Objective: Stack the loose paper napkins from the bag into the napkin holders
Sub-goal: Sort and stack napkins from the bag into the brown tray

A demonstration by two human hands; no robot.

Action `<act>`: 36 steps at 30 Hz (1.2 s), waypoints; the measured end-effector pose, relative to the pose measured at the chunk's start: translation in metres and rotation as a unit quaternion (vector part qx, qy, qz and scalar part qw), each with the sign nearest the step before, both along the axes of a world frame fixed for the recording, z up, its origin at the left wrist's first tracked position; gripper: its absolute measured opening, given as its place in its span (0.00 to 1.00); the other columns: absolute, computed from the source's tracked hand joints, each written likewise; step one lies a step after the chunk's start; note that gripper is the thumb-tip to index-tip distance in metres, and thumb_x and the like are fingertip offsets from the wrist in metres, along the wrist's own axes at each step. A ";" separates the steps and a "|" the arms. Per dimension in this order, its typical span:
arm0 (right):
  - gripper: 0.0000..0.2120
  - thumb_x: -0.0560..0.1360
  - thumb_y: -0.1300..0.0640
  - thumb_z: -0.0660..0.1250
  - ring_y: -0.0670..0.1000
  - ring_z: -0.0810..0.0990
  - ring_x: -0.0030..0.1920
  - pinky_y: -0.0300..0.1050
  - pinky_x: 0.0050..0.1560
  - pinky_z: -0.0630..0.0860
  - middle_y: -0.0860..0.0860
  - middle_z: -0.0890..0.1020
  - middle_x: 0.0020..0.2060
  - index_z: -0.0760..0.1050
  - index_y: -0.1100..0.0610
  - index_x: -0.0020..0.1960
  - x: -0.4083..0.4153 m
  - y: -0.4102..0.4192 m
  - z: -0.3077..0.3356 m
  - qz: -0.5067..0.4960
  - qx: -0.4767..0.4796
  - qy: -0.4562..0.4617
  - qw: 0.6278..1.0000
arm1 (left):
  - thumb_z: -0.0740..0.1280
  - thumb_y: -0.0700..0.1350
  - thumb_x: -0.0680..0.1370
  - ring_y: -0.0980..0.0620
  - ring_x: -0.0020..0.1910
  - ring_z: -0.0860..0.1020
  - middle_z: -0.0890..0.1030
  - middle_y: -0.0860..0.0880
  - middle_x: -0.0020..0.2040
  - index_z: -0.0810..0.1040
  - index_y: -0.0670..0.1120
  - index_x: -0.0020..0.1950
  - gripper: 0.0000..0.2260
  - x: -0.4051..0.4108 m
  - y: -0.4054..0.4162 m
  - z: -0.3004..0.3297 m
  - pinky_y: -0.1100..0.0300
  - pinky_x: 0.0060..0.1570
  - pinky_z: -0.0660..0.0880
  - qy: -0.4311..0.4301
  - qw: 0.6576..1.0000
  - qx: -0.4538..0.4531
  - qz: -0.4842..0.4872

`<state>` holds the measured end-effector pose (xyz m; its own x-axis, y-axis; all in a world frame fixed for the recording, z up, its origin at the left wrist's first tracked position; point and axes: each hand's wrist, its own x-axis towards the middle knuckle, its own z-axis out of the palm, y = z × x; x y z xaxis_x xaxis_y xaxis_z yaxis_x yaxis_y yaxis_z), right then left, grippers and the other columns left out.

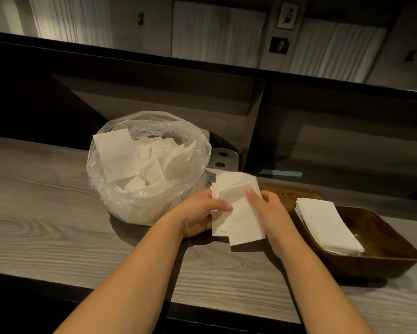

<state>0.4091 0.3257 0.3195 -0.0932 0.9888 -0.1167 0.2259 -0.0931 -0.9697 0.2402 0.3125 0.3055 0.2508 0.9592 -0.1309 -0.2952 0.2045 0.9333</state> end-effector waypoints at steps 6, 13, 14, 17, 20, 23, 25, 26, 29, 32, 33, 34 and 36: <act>0.06 0.79 0.50 0.65 0.55 0.85 0.48 0.55 0.46 0.83 0.51 0.84 0.49 0.76 0.47 0.55 0.003 -0.001 0.003 -0.001 -0.019 0.189 0.982 | 0.65 0.31 0.77 0.47 0.52 0.83 0.85 0.46 0.51 0.76 0.47 0.60 0.16 -0.001 -0.002 -0.001 0.54 0.50 0.82 0.000 1.000 0.014 -0.016; 0.07 0.79 0.49 0.65 0.47 0.85 0.44 0.47 0.42 0.81 0.40 0.84 0.38 0.78 0.48 0.44 0.002 0.003 0.000 -0.089 0.204 0.102 0.970 | 0.64 0.31 0.78 0.46 0.56 0.83 0.84 0.45 0.56 0.76 0.45 0.63 0.16 -0.002 0.001 -0.001 0.54 0.49 0.82 -0.009 1.000 -0.007 -0.020; 0.07 0.79 0.49 0.65 0.46 0.85 0.43 0.47 0.42 0.81 0.40 0.84 0.38 0.78 0.48 0.44 0.003 0.003 0.000 -0.094 0.221 0.095 0.966 | 0.64 0.32 0.78 0.46 0.55 0.83 0.84 0.44 0.56 0.76 0.45 0.63 0.15 -0.001 0.002 -0.001 0.54 0.49 0.83 -0.013 1.000 -0.010 -0.014; 0.07 0.79 0.49 0.65 0.44 0.85 0.43 0.46 0.41 0.81 0.40 0.84 0.38 0.78 0.47 0.44 0.001 0.005 -0.003 -0.097 0.239 0.093 0.962 | 0.67 0.34 0.77 0.45 0.55 0.83 0.84 0.44 0.56 0.77 0.45 0.62 0.15 -0.001 0.004 -0.001 0.54 0.50 0.82 -0.049 0.999 -0.022 0.007; 0.06 0.79 0.50 0.65 0.42 0.84 0.43 0.41 0.38 0.79 0.40 0.84 0.38 0.78 0.47 0.44 -0.004 0.008 -0.005 -0.089 0.237 0.079 0.964 | 0.70 0.40 0.74 0.46 0.54 0.83 0.85 0.44 0.54 0.76 0.45 0.63 0.17 0.004 0.003 0.000 0.51 0.53 0.81 -0.056 0.998 -0.023 0.007; 0.07 0.79 0.51 0.65 0.41 0.84 0.41 0.42 0.39 0.79 0.39 0.84 0.38 0.79 0.46 0.43 -0.006 0.010 -0.005 -0.087 0.226 0.076 0.967 | 0.71 0.40 0.75 0.45 0.53 0.83 0.85 0.44 0.53 0.77 0.46 0.63 0.17 0.014 0.003 -0.004 0.49 0.50 0.81 -0.055 0.997 -0.034 0.039; 0.07 0.79 0.51 0.65 0.42 0.85 0.40 0.43 0.38 0.80 0.39 0.84 0.36 0.79 0.47 0.43 -0.006 0.012 -0.004 -0.076 0.202 0.099 0.971 | 0.70 0.38 0.75 0.44 0.52 0.83 0.85 0.43 0.53 0.77 0.46 0.64 0.17 0.019 0.003 -0.006 0.48 0.48 0.81 -0.085 0.994 -0.049 0.052; 0.07 0.79 0.51 0.66 0.43 0.85 0.40 0.44 0.39 0.81 0.39 0.84 0.36 0.79 0.47 0.43 -0.006 0.014 -0.004 -0.073 0.184 0.107 0.974 | 0.70 0.37 0.75 0.44 0.50 0.84 0.86 0.43 0.51 0.77 0.45 0.63 0.16 0.019 0.003 -0.005 0.47 0.47 0.82 -0.106 0.991 -0.064 0.058; 0.09 0.79 0.51 0.66 0.49 0.84 0.43 0.56 0.49 0.82 0.44 0.84 0.38 0.79 0.49 0.41 -0.010 0.020 0.000 -0.082 0.146 0.080 0.983 | 0.72 0.35 0.72 0.42 0.48 0.85 0.86 0.40 0.49 0.77 0.41 0.61 0.18 0.017 0.002 -0.003 0.47 0.44 0.83 -0.141 0.982 -0.107 0.072; 0.11 0.79 0.50 0.66 0.52 0.83 0.46 0.59 0.53 0.80 0.47 0.83 0.39 0.78 0.50 0.39 -0.012 0.026 0.007 -0.110 0.189 0.031 0.975 | 0.71 0.34 0.73 0.43 0.43 0.85 0.86 0.40 0.45 0.77 0.39 0.60 0.16 0.015 0.002 -0.002 0.50 0.39 0.83 -0.123 0.983 -0.113 0.071; 0.10 0.79 0.50 0.66 0.48 0.83 0.47 0.54 0.51 0.81 0.44 0.83 0.40 0.78 0.49 0.39 -0.012 0.026 0.012 -0.118 0.217 0.035 0.968 | 0.70 0.33 0.74 0.44 0.41 0.85 0.86 0.40 0.44 0.77 0.38 0.59 0.14 0.015 0.002 -0.002 0.51 0.37 0.83 -0.122 0.983 -0.119 0.069; 0.09 0.79 0.50 0.65 0.45 0.82 0.48 0.49 0.49 0.81 0.42 0.82 0.41 0.78 0.49 0.41 -0.011 0.026 0.016 -0.131 0.243 0.045 0.960 | 0.70 0.33 0.74 0.44 0.39 0.85 0.86 0.39 0.42 0.78 0.37 0.57 0.12 0.014 0.003 -0.002 0.52 0.35 0.83 -0.125 0.982 -0.125 0.071; 0.06 0.79 0.48 0.64 0.43 0.81 0.50 0.39 0.44 0.79 0.41 0.81 0.46 0.77 0.48 0.46 -0.008 0.022 0.025 -0.161 0.283 0.083 0.942 | 0.71 0.33 0.74 0.45 0.37 0.85 0.85 0.39 0.42 0.78 0.36 0.55 0.11 0.013 0.005 -0.004 0.54 0.34 0.83 -0.120 0.980 -0.131 0.084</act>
<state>0.4008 0.3481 0.3440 0.2521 0.8680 0.4278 0.1155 0.4119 -0.9039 0.2531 0.3177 0.3011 0.1456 0.9308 -0.3353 -0.5498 0.3579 0.7547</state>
